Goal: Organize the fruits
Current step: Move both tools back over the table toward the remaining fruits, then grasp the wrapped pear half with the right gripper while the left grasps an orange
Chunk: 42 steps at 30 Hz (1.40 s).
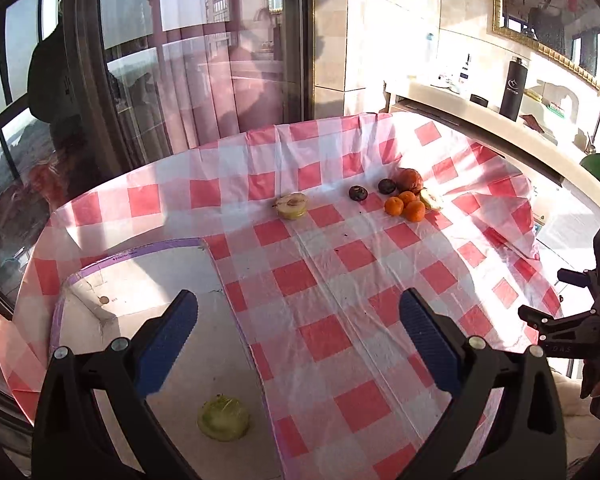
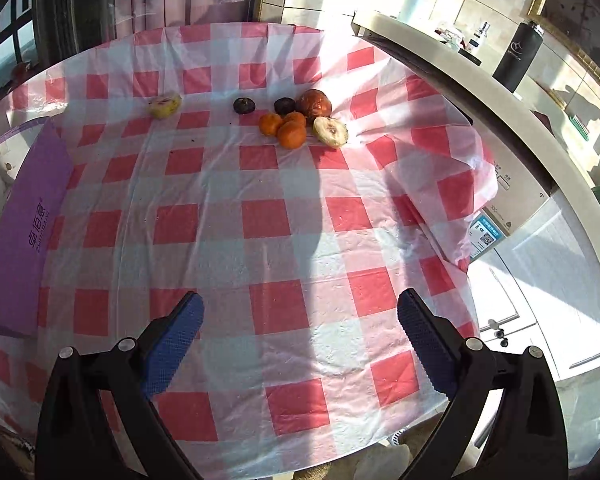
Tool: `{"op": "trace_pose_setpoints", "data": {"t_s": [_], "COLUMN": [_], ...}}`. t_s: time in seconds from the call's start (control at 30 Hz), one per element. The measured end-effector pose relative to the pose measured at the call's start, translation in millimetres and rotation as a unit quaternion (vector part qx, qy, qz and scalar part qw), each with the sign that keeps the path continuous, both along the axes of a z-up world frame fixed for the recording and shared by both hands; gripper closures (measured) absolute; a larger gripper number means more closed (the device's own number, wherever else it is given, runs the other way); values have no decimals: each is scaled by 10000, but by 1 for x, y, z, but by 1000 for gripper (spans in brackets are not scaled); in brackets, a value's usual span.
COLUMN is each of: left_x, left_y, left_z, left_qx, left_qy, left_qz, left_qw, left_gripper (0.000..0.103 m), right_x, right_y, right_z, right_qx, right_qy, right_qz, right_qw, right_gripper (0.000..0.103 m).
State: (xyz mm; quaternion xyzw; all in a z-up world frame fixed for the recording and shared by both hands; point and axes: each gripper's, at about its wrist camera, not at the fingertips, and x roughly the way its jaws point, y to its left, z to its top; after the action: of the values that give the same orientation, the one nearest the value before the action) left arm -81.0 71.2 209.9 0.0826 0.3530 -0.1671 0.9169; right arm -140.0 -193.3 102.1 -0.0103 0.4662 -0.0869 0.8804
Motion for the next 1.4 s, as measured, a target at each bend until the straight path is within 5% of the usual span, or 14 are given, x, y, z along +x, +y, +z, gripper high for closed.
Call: {"op": "trace_pose_setpoints", "data": {"t_s": [0.2, 0.47, 0.97, 1.17, 1.4], "left_x": [36, 83, 159, 192, 222], "left_y": [-82, -158, -242, -275, -305], "left_z": [-74, -176, -211, -218, -217], "left_qx": [-167, 447, 702, 580, 535], "left_qy": [702, 1593, 1497, 1355, 951], "left_qz": [-46, 173, -322, -281, -430], "left_qw": [9974, 9861, 9857, 9887, 9931], "left_gripper": [2, 2, 2, 4, 28], "right_x": [66, 175, 300, 301, 297], "right_y": [-67, -119, -143, -144, -166], "right_z": [-66, -114, -124, -117, -118], "right_qx": [438, 540, 939, 917, 1323], "right_qy": [244, 308, -102, -392, -545], "right_qz": [-244, -106, 494, 458, 401], "right_qw": [9984, 9980, 9943, 9940, 9889], "right_gripper": [10, 12, 10, 44, 44]}}
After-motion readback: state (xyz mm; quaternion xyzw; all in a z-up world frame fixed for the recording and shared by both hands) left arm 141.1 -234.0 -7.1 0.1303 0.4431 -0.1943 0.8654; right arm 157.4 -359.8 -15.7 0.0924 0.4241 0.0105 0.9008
